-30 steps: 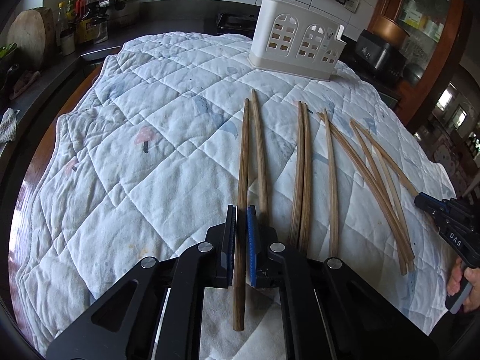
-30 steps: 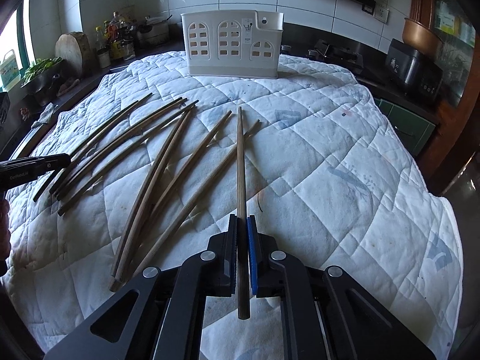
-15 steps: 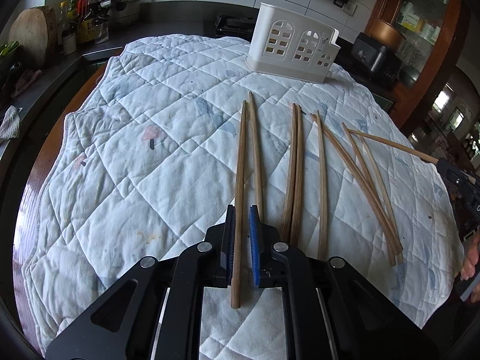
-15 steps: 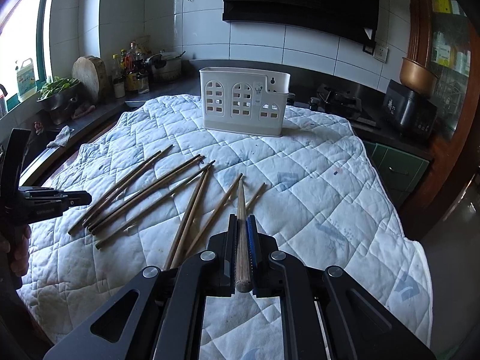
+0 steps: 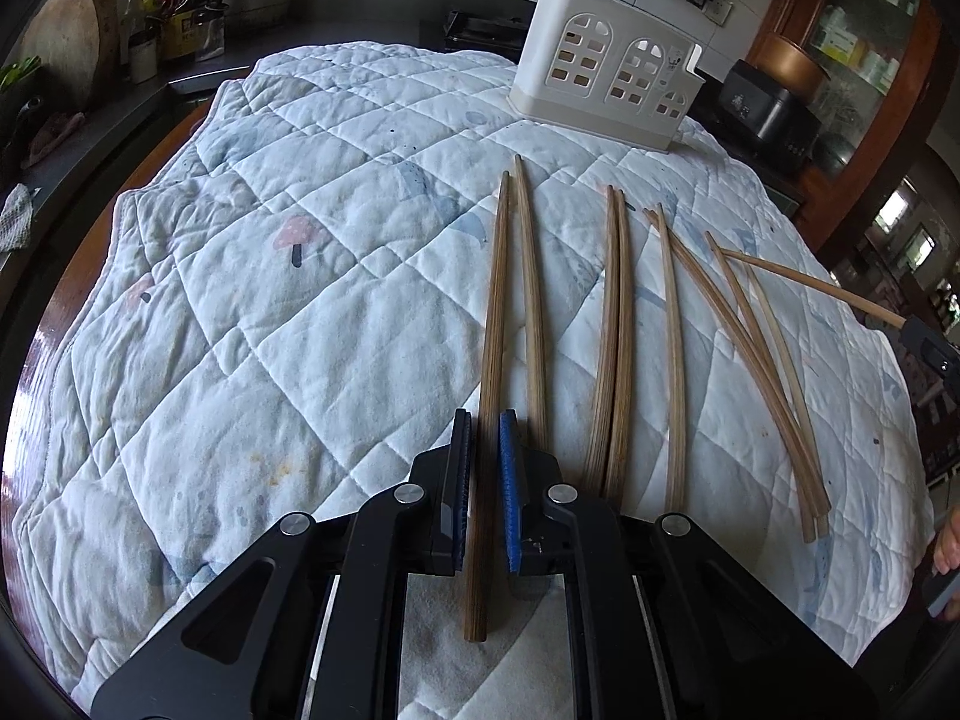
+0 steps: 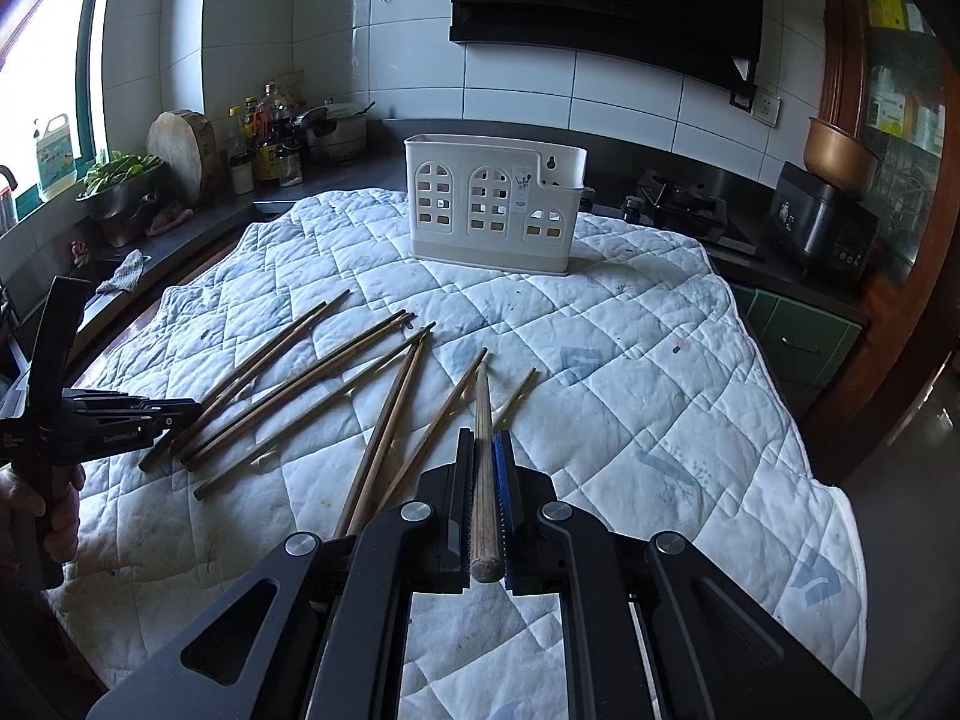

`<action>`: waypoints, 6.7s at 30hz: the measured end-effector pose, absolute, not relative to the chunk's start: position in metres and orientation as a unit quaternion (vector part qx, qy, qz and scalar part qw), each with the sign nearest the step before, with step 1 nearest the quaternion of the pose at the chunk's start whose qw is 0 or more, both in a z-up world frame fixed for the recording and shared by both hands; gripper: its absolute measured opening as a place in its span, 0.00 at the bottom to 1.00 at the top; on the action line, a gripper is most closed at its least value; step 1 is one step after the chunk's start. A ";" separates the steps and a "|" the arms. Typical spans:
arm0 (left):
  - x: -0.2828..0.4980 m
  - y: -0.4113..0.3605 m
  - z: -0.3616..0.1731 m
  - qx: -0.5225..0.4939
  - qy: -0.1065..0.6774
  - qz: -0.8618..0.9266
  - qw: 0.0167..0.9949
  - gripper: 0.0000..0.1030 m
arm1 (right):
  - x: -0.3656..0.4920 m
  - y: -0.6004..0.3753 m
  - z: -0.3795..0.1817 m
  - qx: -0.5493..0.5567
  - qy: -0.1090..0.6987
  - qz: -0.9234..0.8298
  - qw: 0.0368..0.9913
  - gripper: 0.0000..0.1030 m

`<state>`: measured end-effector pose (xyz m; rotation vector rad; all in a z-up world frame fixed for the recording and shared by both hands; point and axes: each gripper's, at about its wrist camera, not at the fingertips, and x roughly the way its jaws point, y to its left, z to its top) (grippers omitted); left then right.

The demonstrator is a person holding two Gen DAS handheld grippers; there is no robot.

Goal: Organize utensils

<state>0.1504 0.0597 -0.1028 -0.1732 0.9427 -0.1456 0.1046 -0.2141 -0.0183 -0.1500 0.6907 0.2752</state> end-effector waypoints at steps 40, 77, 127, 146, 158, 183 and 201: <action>0.139 0.064 -0.098 -0.100 0.450 -0.077 0.884 0.25 | 0.111 -0.211 -0.005 -0.067 0.327 0.147 0.931 0.07; 0.146 0.061 -0.033 -0.068 0.349 -0.074 0.932 0.06 | 0.119 -0.212 0.014 -0.059 0.311 0.146 0.937 0.07; 0.381 0.000 0.191 -0.040 0.204 -0.105 0.972 0.05 | 0.395 -0.212 0.151 -0.066 0.289 0.117 0.948 0.07; 0.408 -0.001 0.139 -0.025 0.260 -0.098 0.960 0.08 | 0.407 -0.208 0.101 -0.073 0.325 0.114 0.936 0.12; 0.326 0.021 0.173 -0.020 0.209 -0.086 0.974 0.29 | 0.315 -0.222 0.147 -0.072 0.260 0.111 0.957 0.35; 0.130 0.081 0.013 -0.040 0.311 -0.059 0.948 0.34 | 0.094 -0.187 -0.033 -0.081 0.376 0.146 0.912 0.29; 0.116 0.085 -0.053 -0.075 0.379 -0.060 0.920 0.34 | 0.089 -0.179 -0.076 -0.033 0.422 0.148 0.894 0.13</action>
